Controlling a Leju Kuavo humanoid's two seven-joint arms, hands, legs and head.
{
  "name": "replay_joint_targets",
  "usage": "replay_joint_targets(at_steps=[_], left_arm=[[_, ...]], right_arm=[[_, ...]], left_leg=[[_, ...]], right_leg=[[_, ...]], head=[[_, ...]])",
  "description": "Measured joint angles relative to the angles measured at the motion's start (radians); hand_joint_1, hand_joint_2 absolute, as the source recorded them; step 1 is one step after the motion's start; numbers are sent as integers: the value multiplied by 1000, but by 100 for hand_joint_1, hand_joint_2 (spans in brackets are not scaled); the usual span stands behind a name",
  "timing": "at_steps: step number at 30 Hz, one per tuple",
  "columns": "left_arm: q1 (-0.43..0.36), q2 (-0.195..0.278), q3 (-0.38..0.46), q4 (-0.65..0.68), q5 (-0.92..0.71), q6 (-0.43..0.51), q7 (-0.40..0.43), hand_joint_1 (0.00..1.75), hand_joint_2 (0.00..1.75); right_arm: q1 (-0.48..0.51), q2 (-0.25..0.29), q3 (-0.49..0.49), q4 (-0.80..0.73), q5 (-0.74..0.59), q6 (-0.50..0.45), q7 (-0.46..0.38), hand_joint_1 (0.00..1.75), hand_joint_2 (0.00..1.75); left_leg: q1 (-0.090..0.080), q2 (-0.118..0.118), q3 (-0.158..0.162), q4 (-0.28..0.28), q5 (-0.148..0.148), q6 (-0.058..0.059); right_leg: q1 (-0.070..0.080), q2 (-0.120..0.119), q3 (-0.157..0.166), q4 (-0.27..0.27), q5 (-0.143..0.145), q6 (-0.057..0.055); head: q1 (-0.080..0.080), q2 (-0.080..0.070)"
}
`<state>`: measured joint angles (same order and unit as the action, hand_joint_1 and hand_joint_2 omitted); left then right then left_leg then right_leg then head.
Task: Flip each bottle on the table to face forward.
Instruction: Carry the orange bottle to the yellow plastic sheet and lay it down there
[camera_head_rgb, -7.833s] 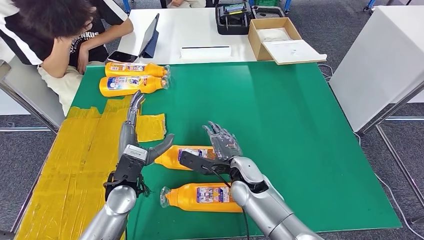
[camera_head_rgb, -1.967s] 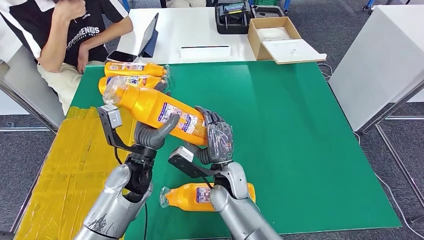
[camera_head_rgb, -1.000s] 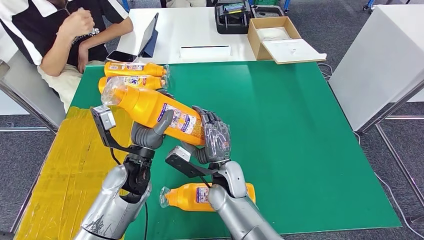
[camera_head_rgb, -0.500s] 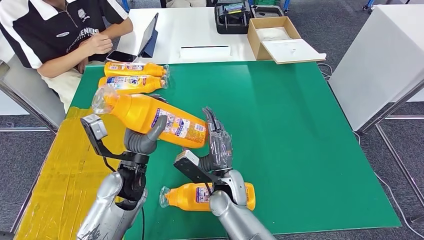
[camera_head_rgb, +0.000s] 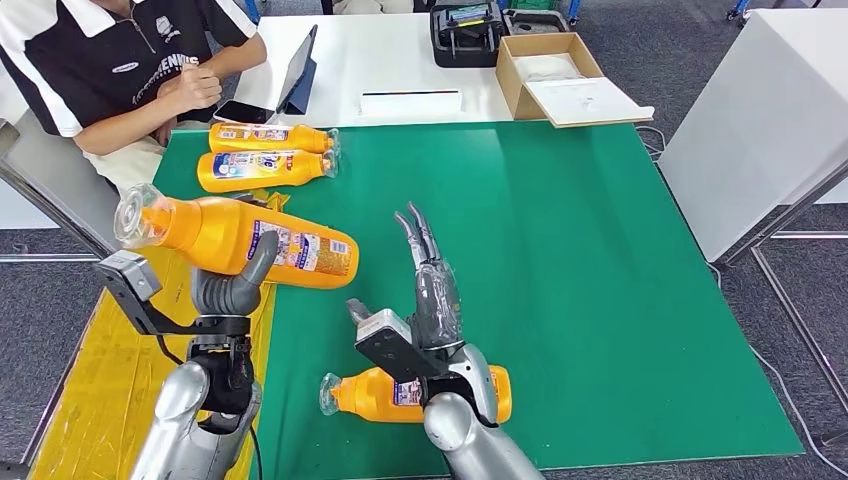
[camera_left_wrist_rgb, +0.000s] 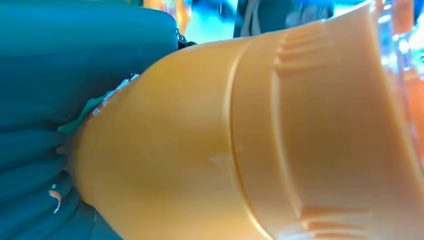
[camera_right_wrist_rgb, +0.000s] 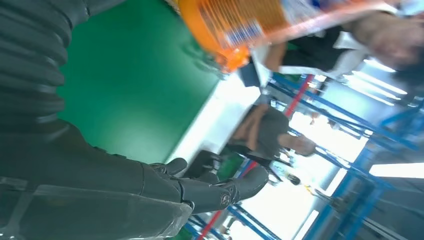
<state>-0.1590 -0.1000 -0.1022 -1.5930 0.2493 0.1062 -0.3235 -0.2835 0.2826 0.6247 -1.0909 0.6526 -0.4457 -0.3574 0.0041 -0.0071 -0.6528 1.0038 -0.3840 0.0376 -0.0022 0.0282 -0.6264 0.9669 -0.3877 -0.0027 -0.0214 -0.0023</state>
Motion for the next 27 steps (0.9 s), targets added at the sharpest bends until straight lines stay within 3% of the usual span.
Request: replay_joint_targets(at_steps=[6,10,22,27], left_arm=[[-1,27,35,6,-174,151,-52,175,175],[-8,43,44,20,-208,182,-65,175,175],[-18,52,44,32,-235,202,-67,175,175],[-65,58,32,104,-467,368,-98,175,175]], right_arm=[[108,-119,1,-340,-6,-29,-20,0,175],[155,-180,-6,-496,-12,-47,-29,0,175],[187,-228,-7,-612,-26,-65,-45,0,175],[225,-276,-21,-680,-81,-173,-104,0,175]], left_leg=[[0,-3,-1,0,0,0],[-1,-2,-1,0,-1,0],[0,-2,0,0,0,0],[0,-3,-1,0,0,0]], right_leg=[[0,-1,0,0,0,0],[-1,0,0,0,0,0],[0,0,-1,0,0,0],[0,-2,0,0,0,0]], head=[[0,0],[0,0],[0,0],[0,0]])
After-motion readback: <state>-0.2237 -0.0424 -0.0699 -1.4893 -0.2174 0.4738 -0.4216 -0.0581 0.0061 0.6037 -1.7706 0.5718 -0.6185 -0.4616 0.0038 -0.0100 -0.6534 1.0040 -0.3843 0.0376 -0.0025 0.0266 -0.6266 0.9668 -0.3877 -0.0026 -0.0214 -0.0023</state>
